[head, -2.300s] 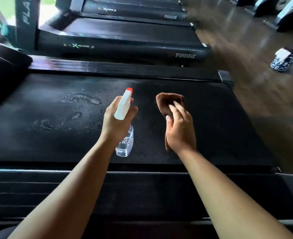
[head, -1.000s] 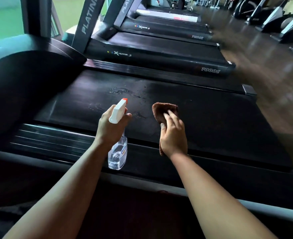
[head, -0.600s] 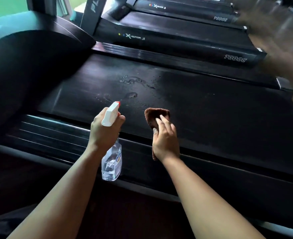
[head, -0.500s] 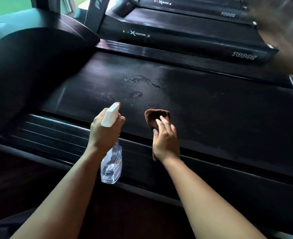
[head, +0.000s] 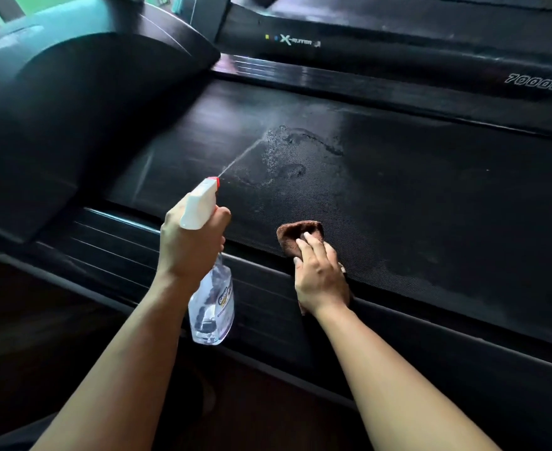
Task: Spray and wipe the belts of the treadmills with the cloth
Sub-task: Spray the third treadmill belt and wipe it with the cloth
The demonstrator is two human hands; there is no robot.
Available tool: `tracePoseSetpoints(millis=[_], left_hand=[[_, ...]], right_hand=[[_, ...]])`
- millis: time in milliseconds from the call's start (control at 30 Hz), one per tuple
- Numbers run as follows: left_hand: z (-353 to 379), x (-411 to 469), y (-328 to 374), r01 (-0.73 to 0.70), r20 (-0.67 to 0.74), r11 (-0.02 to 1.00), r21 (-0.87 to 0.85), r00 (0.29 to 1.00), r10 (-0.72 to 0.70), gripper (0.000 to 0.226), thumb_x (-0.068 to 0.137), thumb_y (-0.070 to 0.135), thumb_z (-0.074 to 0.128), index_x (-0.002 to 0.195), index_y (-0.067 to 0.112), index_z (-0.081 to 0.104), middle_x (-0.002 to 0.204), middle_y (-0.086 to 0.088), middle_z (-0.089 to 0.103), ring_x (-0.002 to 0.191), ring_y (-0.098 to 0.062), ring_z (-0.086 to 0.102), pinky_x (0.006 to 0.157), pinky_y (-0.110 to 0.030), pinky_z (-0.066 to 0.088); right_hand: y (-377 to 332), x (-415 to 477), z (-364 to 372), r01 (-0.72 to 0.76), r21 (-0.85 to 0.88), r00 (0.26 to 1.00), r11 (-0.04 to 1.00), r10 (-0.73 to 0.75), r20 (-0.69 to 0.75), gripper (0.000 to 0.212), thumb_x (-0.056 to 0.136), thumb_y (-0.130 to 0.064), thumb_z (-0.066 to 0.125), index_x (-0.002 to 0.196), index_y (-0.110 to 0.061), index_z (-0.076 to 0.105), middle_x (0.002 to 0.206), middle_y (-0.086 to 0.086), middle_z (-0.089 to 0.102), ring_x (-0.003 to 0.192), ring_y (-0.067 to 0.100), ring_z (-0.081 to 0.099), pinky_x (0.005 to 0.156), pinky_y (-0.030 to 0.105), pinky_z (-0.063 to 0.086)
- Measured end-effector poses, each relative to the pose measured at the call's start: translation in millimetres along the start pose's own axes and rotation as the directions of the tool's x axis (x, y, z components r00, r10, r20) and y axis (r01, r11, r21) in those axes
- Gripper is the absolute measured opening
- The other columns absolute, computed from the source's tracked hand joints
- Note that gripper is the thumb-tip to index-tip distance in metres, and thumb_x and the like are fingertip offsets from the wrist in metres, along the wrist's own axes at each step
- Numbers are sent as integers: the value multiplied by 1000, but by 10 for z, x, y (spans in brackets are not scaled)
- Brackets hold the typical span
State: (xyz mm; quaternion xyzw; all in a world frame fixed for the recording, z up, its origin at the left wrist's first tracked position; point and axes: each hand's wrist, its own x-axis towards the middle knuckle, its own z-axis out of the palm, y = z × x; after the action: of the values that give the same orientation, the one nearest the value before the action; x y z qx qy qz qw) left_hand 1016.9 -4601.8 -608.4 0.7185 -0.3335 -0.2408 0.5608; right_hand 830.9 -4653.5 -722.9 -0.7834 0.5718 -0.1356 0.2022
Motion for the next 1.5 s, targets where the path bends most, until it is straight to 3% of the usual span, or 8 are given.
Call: tracePoseSetpoints(millis=[233, 467, 667, 867, 967, 1233, 1400, 1500], left_hand=[[-226, -53, -66, 28, -140, 997, 66, 990, -19, 12, 78, 25, 63, 80, 14, 61, 55, 3, 55, 48, -20, 58, 63, -45, 53], [-508, -177, -147, 68, -147, 977, 201, 988, -39, 16, 72, 30, 61, 75, 15, 58, 55, -1, 57, 55, -29, 60, 70, -58, 56], [-490, -362, -22, -12, 33, 984, 176, 999, 7, 11, 78, 28, 62, 75, 17, 61, 66, -1, 59, 50, -19, 60, 64, -52, 56], [-290, -583, 130, -73, 244, 988, 132, 969, 39, 31, 76, 29, 62, 85, -1, 59, 62, -14, 54, 51, -23, 51, 52, -43, 48], [-144, -716, 217, -36, 337, 998, 48, 941, 17, 26, 76, 24, 65, 90, 3, 63, 65, -7, 54, 52, -22, 49, 52, -31, 43], [382, -1153, 367, -71, 551, 997, -23, 832, 72, 15, 78, 20, 65, 87, 9, 64, 67, -5, 54, 55, -21, 47, 55, -37, 43], [789, -1443, 511, -73, 637, 997, -20, 768, 69, 41, 75, 23, 63, 102, -8, 59, 68, -10, 49, 55, -20, 44, 55, -36, 40], [993, -1592, 585, -1, 675, 998, -59, 737, 41, 39, 78, 23, 66, 104, -5, 59, 72, -11, 49, 58, -22, 40, 52, -33, 36]], right_hand=[[33, -10, -7, -13, -54, 997, 998, 17, 75, 60, 96, -48, 52, 150, -28, 37, 161, -12, 23, 143, 25, 28, 114, 48, 31], [24, -14, -29, -20, -71, 996, 997, 26, 87, 58, 97, -42, 52, 151, -28, 36, 161, -10, 22, 141, 24, 31, 114, 46, 30], [39, -21, -70, -17, -56, 996, 998, 22, 88, 55, 98, -34, 54, 149, -27, 38, 159, -9, 27, 139, 24, 34, 111, 45, 32], [191, -243, -202, -45, -51, 997, 998, 47, 53, 52, 97, -29, 54, 148, -24, 41, 157, -8, 32, 135, 25, 38, 109, 50, 37], [349, -413, -306, -72, -43, 997, 996, 73, 10, 51, 98, -28, 54, 147, -24, 42, 157, -8, 33, 136, 24, 38, 109, 47, 39], [994, -952, -656, -187, -20, 978, 982, 184, -100, 48, 97, -22, 55, 145, -19, 47, 156, -4, 35, 131, 26, 42, 108, 45, 41], [1366, -1267, -884, -257, -33, 952, 966, 247, -183, 47, 97, -20, 57, 143, -17, 50, 154, -2, 39, 130, 27, 44, 107, 43, 41], [1600, -1443, -992, -302, -36, 933, 953, 287, -216, 46, 96, -19, 58, 142, -17, 51, 154, -1, 40, 129, 28, 45, 106, 45, 43]])
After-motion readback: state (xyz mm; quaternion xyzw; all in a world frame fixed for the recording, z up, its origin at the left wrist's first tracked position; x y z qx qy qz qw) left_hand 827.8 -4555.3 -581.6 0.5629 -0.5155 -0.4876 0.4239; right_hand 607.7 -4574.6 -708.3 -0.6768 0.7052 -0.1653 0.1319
